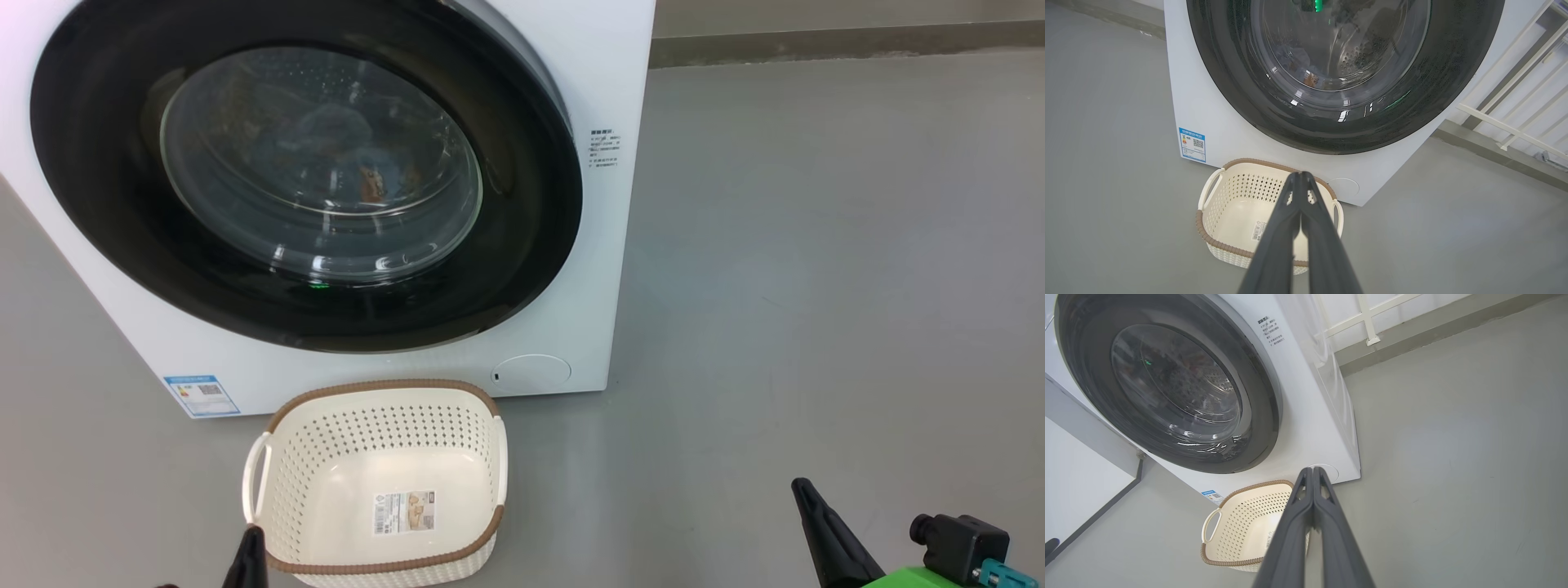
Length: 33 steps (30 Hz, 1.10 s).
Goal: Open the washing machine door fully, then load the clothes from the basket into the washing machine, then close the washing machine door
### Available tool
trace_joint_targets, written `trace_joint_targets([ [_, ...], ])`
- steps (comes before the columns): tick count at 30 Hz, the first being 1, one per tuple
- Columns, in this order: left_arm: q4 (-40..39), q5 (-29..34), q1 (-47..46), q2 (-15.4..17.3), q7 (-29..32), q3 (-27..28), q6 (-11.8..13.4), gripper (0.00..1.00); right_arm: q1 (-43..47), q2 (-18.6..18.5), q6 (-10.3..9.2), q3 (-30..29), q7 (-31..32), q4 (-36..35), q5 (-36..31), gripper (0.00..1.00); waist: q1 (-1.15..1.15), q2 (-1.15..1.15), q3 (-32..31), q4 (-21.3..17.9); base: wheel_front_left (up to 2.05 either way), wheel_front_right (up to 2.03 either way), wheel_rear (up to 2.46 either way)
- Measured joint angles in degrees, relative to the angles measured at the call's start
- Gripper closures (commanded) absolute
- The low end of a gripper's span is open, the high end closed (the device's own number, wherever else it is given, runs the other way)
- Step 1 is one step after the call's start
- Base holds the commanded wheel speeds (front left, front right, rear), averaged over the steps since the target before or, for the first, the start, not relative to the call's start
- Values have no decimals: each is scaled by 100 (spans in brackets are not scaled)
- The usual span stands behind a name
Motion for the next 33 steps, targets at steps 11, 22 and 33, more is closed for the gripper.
trace_joint_targets([
  [11,109,-610,-105,-53,131,130,-110,100,-118,-23,0,-16,9,120,709,100,0,0,9,-20,0,0,0],
  [22,191,-1250,-209,-105,258,274,-260,100,-241,-45,0,-46,57,242,1408,100,0,0,19,-41,0,0,0],
  [33,287,-1901,-319,-144,382,425,-364,100,-342,-58,0,-109,109,365,2102,100,0,0,28,-62,0,0,0],
])
